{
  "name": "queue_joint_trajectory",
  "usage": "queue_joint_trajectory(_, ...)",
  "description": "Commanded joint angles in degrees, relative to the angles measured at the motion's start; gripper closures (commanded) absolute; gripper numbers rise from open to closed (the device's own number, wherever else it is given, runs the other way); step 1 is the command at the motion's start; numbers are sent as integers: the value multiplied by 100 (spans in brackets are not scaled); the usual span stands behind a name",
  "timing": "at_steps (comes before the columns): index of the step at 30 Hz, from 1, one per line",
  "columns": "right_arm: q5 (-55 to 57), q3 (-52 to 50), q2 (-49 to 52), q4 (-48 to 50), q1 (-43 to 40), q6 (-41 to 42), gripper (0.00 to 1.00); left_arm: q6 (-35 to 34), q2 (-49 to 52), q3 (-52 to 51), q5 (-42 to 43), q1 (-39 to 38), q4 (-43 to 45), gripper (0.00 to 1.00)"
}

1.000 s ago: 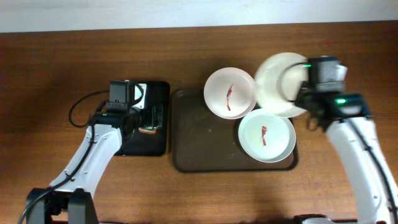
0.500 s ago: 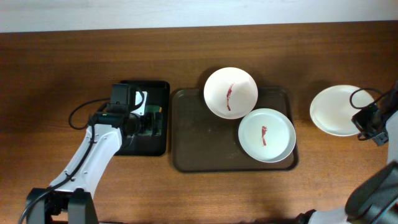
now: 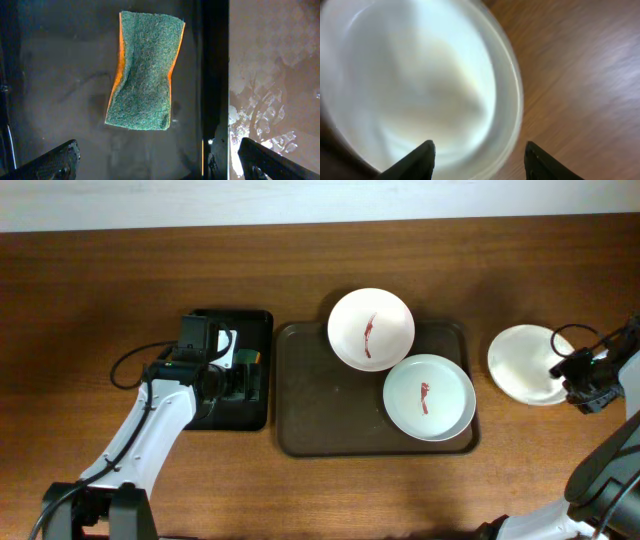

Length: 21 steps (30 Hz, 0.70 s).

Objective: Clean dirty plates on tray and stack at the side
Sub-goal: 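Grasp the light-green plate rim with the right gripper and drag it left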

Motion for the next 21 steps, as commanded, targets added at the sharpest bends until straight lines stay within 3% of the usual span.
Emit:
queue_joint_trajectory(1,-1305,107,-24,-586,203,-938,43,-74,-55,76,-20,2,11,1)
queue_joint_trajectory(5,-1357,107,-24,-1447,623,-1440,45,-74,-55,76,-20,2,13,1)
queue_joint_trajectory(10,-1023,105,-24,-2184,1167,-1469,47,-74,-55,76,-20,2,13,1)
queue_joint_trajectory(15,-168,-35,-24,-2411,1733,-1196,51,-74,-55,76,-20,2,15,1)
queue_joint_trajectory(21,-129,-468,-24,-2275,2321,-949,53,-74,-55,76,-22,2,13,1)
